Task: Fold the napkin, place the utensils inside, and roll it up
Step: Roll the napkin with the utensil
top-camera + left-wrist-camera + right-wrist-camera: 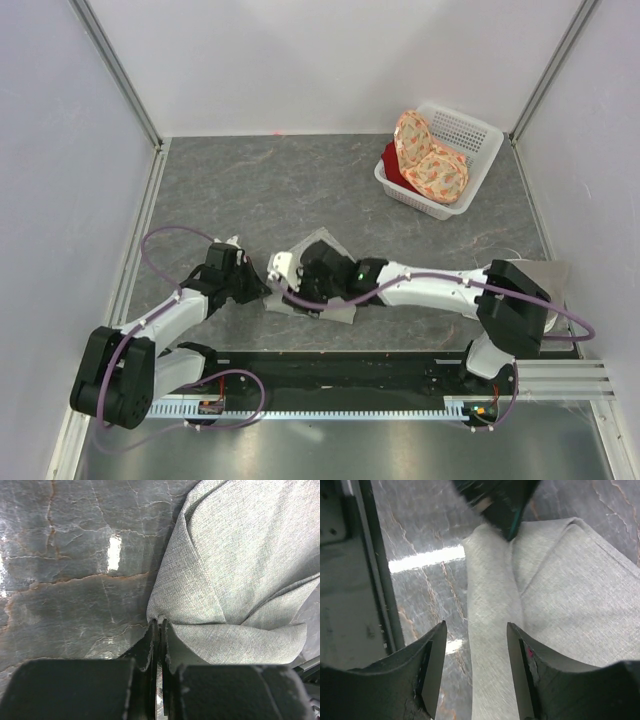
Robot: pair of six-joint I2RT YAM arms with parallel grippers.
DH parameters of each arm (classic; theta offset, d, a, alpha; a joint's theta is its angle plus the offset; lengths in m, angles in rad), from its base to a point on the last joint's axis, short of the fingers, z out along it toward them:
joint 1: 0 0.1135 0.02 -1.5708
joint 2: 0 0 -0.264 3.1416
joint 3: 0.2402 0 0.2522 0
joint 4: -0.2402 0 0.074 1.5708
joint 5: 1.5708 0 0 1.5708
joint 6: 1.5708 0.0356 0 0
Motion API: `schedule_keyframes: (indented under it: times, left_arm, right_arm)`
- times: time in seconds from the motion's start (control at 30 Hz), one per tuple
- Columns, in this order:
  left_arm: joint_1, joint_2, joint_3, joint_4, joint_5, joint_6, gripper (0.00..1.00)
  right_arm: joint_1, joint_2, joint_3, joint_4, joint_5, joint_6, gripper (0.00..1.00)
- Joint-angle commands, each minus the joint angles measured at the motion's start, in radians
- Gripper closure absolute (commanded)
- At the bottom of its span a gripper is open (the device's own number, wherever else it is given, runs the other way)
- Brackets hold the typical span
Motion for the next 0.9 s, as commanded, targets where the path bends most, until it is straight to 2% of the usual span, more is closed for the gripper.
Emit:
schedule_keyframes:
  times: [0.0,0.3,0.6,0.87]
  left_arm:
    - [-0.004,0.027,0.027,-0.039,0.002,0.027,0.98]
    - [-0.004,0.03,0.039,-0.045,0.001,0.032,0.98]
    - [-0.002,0.036,0.053,-0.054,0.004,0.037,0.98]
    - [-0.004,0.036,0.056,-0.057,0.009,0.037,0.98]
  right_arm:
    - [0.074,-0.001,-0.128,0.211,0.261,-0.11,0.4]
    - [0.116,0.087,-0.148,0.274,0.364,-0.187,0.37]
    - [0.116,0.106,-0.145,0.245,0.26,-0.179,0.37]
    - [0.116,0.141,-0.136,0.222,0.229,-0.162,0.36]
